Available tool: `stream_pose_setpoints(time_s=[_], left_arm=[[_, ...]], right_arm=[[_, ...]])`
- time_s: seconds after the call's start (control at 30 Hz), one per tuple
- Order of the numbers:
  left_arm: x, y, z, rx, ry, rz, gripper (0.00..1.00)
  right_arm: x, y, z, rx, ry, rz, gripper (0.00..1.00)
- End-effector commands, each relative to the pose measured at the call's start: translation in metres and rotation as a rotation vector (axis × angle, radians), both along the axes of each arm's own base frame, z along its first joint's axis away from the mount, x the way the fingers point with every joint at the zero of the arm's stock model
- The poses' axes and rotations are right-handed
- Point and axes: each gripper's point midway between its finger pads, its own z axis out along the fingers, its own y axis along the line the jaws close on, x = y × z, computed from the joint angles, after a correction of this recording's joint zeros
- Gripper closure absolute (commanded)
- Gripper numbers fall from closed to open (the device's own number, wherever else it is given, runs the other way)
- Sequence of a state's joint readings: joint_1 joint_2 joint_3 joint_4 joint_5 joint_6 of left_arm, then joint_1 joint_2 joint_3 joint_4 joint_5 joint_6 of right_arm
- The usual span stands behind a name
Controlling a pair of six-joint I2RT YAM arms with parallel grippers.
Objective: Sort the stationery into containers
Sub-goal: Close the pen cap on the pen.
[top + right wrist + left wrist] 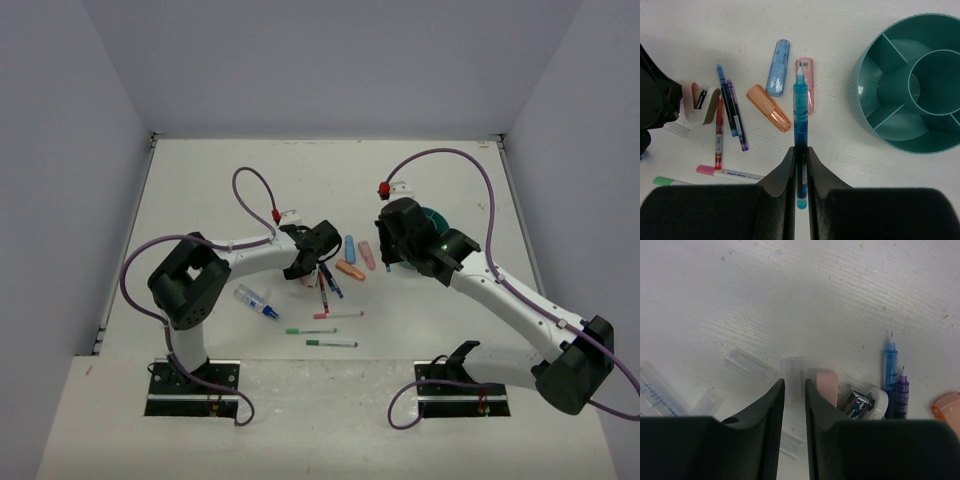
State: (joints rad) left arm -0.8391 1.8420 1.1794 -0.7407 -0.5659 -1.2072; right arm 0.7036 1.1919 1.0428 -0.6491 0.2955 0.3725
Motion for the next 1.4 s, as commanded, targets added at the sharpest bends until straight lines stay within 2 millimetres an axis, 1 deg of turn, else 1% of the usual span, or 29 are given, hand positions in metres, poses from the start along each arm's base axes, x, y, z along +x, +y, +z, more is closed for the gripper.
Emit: stream_pose_setpoints(time_s=[0.0,0.27,0.37,0.43,0.5,0.6,0.67,0.73,0.77,0.8,0.87,0.93,0.97,1.0,1.1,1.13,1.17,1.2,1.27,1.3,1.33,1.37], left_arm=[[0.002,0.001,-0.007,-0.004,-0.008,-0.003,0.76],[-0.007,0.008,-0.024,-0.005,0.02,0.002,0.77],[-0.008,0.009,-0.03,-0.02,0.038,-0.005,0.87],[-0.008,0.007,-0.031,-0.028,0.04,-0.01,0.92],[-0.008,0.006,-0.03,-0.039,0.038,-0.022,0.98],[-0.005,0.002,-0.021,-0.058,0.023,-0.035,1.0],[-0.003,0.0,-0.009,-0.077,-0.001,-0.043,1.0],[0.001,-0.003,0.014,-0.113,-0.046,-0.054,1.0],[0.001,-0.003,0.016,-0.114,-0.049,-0.054,1.0],[0.005,-0.005,0.034,-0.138,-0.086,-0.063,1.0],[0.009,-0.006,0.063,-0.175,-0.147,-0.073,1.0],[0.012,-0.006,0.085,-0.197,-0.196,-0.081,1.0],[0.012,-0.006,0.107,-0.222,-0.245,-0.094,1.0],[0.013,-0.008,0.12,-0.241,-0.272,-0.116,1.0],[0.015,-0.021,0.161,-0.307,-0.358,-0.216,1.0],[0.018,-0.028,0.171,-0.34,-0.393,-0.235,1.0],[0.017,-0.043,0.199,-0.415,-0.475,-0.313,1.0],[0.01,-0.054,0.226,-0.484,-0.544,-0.412,1.0],[-0.005,-0.07,0.271,-0.621,-0.697,-0.577,1.0],[-0.013,-0.076,0.295,-0.695,-0.802,-0.659,1.0],[-0.021,-0.079,0.315,-0.747,-0.899,-0.716,1.0],[-0.026,-0.078,0.326,-0.774,-0.96,-0.743,1.0]], right_arm=[[0.005,0.005,0.009,0.019,-0.025,0.016,1.0],[0.005,0.007,0.01,0.023,-0.019,0.024,1.0],[0.004,0.01,0.011,0.033,-0.015,0.034,1.0],[0.003,0.012,0.013,0.046,-0.014,0.043,1.0],[0.0,0.018,0.015,0.081,-0.013,0.065,1.0],[-0.007,0.025,0.018,0.132,-0.009,0.102,1.0],[-0.01,0.03,0.019,0.162,-0.012,0.127,1.0],[-0.018,0.038,0.02,0.219,-0.013,0.179,1.0],[-0.021,0.041,0.021,0.243,-0.017,0.193,1.0],[-0.023,0.045,0.028,0.281,-0.037,0.206,1.0],[-0.033,0.053,0.027,0.342,-0.024,0.255,1.0],[-0.041,0.064,0.036,0.415,-0.032,0.31,1.0],[-0.055,0.073,0.036,0.471,-0.007,0.376,1.0],[-0.063,0.08,0.042,0.527,-0.007,0.424,1.0],[-0.089,0.1,0.061,0.728,0.005,0.541,1.0],[-0.089,0.104,0.065,0.763,-0.022,0.56,1.0],[-0.101,0.11,0.077,0.847,-0.021,0.599,1.0],[-0.107,0.113,0.084,0.897,-0.044,0.622,1.0],[-0.107,0.115,0.089,0.933,-0.083,0.597,1.0],[-0.105,0.115,0.09,0.943,-0.107,0.574,1.0],[-0.104,0.116,0.091,0.95,-0.123,0.562,1.0],[-0.104,0.116,0.093,0.962,-0.135,0.562,1.0]])
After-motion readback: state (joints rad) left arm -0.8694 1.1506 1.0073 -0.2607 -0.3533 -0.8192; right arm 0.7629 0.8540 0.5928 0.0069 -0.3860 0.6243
